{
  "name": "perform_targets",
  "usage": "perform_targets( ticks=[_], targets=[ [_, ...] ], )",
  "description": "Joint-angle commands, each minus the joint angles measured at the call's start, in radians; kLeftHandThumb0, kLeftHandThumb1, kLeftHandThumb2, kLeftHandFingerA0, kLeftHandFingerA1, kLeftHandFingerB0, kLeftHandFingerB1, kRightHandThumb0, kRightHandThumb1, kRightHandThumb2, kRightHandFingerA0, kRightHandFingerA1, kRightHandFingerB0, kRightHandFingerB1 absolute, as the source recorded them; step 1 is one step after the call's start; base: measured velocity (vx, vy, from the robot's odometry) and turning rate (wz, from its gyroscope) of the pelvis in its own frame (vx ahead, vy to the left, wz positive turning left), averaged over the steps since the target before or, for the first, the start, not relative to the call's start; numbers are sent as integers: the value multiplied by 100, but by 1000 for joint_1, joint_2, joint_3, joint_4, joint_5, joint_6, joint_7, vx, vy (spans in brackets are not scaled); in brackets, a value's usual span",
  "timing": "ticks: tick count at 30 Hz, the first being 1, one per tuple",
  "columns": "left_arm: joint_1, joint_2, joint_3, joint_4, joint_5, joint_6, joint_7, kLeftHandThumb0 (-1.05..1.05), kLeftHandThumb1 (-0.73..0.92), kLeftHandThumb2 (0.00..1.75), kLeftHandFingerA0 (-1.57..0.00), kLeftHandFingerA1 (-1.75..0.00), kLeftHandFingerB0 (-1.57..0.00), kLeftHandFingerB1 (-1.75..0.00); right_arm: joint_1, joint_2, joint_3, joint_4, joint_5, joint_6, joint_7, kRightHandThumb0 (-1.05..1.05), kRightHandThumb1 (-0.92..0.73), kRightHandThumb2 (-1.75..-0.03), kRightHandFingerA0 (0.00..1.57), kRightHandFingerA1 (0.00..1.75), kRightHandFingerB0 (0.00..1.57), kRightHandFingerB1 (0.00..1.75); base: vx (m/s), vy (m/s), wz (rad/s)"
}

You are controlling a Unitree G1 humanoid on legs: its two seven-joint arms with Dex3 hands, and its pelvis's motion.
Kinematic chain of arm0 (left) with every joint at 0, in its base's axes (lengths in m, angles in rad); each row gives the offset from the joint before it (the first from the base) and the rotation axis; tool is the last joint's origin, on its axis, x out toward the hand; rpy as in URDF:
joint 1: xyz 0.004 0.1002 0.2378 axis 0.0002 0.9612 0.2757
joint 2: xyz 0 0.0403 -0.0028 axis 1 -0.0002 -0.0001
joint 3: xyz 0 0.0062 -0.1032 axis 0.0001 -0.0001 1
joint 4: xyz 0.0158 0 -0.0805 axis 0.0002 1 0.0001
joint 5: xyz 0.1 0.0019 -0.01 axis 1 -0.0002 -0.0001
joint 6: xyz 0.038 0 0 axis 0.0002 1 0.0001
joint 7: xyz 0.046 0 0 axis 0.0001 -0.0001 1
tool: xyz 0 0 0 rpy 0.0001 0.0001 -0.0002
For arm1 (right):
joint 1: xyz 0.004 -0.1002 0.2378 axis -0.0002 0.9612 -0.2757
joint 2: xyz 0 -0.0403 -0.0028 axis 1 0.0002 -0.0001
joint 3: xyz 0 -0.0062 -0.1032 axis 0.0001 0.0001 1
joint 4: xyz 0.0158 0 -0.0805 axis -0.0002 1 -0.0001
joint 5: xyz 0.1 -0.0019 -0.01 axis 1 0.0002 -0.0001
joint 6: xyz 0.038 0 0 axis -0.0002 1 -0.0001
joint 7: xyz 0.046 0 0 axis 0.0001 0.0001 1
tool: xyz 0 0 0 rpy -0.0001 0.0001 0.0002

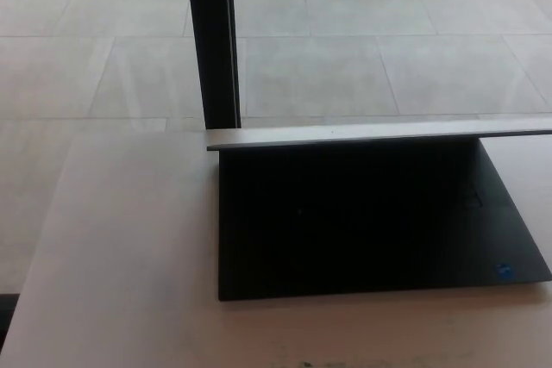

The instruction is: The robot uses its right hand to push down on the lid of a laptop kept in the middle of the desk to close it

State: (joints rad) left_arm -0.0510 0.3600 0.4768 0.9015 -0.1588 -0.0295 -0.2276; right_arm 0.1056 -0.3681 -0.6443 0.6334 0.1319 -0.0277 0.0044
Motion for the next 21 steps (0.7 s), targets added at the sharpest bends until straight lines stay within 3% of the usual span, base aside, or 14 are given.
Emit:
perform_targets(
  ticks=[1, 4, 5, 6, 10, 11, 12, 13, 14, 15, 18, 19, 20, 21],
  targets=[
    [-72, 65, 246, 63, -293, -12, -157, -105, 73, 76, -22, -85, -14, -117, -145, -114, -379, -6, 362, 55, -151, -90, -91, -70, 38, 122, 0, 70, 0, 0, 0],
    [-78, 68, 261, 82, -280, -22, -169, -105, 73, 77, -22, -85, -13, -116, -235, -167, -412, 25, 348, 70, -199, -91, -92, -68, 32, 131, 0, 77, 0, 0, 0],
    [-73, 64, 267, 81, -275, -22, -170, -105, 73, 75, -20, -84, -15, -117, -261, -169, -421, -3, 342, 80, -216, -85, -68, -114, 55, 107, 1, 65, 0, 0, 0],
    [-74, 64, 273, 82, -273, -19, -172, -105, 74, 75, -19, -83, -16, -119, -298, -174, -424, -14, 339, 71, -224, -94, -72, -115, 45, 108, 6, 64, 0, 0, 0],
    [-78, 67, 287, 103, -265, -28, -189, -105, 74, 74, -20, -83, -16, -118, -408, -188, -418, -58, 320, 42, -217, -100, -75, -114, 23, 93, 5, 55, 0, 0, 0],
    [-77, 66, 287, 102, -262, -28, -186, -105, 75, 75, -19, -83, -15, -118, -433, -192, -412, -68, 311, 45, -224, -94, -92, -60, 6, 124, 0, 68, 0, 0, 0],
    [-78, 67, 289, 105, -260, -28, -189, -105, 74, 77, -23, -84, -14, -116, -480, -208, -399, -54, 292, 43, -237, -90, -92, -68, 0, 124, 0, 70, 0, 0, 0],
    [-78, 64, 295, 103, -263, -26, -187, -105, 73, 74, -24, -84, -19, -117, -540, -229, -363, -66, 252, 80, -279, -90, -71, -107, 37, 95, 7, 69, 0, 0, 0],
    [-78, 62, 296, 103, -262, -27, -184, -105, 73, 75, -26, -83, -19, -117, -570, -234, -339, -86, 249, 94, -258, -91, -74, -111, 40, 96, 3, 65, 0, 0, 0],
    [-79, 63, 297, 109, -261, -32, -187, -105, 73, 74, -25, -82, -19, -116, -597, -227, -313, -130, 241, 116, -258, -90, -92, -68, 33, 127, 0, 85, 0, 0, 0],
    [-80, 64, 298, 112, -262, -33, -190, -105, 73, 75, -25, -84, -19, -118, -615, -204, -233, -249, 217, 127, -201, -89, -92, -70, 29, 120, 0, 73, 0, 0, 0],
    [-81, 65, 299, 117, -262, -33, -195, -105, 73, 74, -24, -84, -18, -118, -622, -201, -208, -287, 217, 153, -189, -86, -75, -108, 40, 95, 6, 64, 0, 0, 0],
    [-81, 66, 299, 119, -262, -34, -197, -105, 73, 74, -24, -84, -18, -118, -624, -200, -196, -305, 218, 165, -185, -86, -75, -108, 40, 95, 6, 64, 0, 0, 0],
    [-87, 67, 311, 126, -278, -26, -206, -105, 71, 74, -21, -87, -19, -118, -632, -210, -101, -402, 197, 214, -129, -85, -92, -76, 29, 109, 3, 67, 0, 0, 0]
  ],
)
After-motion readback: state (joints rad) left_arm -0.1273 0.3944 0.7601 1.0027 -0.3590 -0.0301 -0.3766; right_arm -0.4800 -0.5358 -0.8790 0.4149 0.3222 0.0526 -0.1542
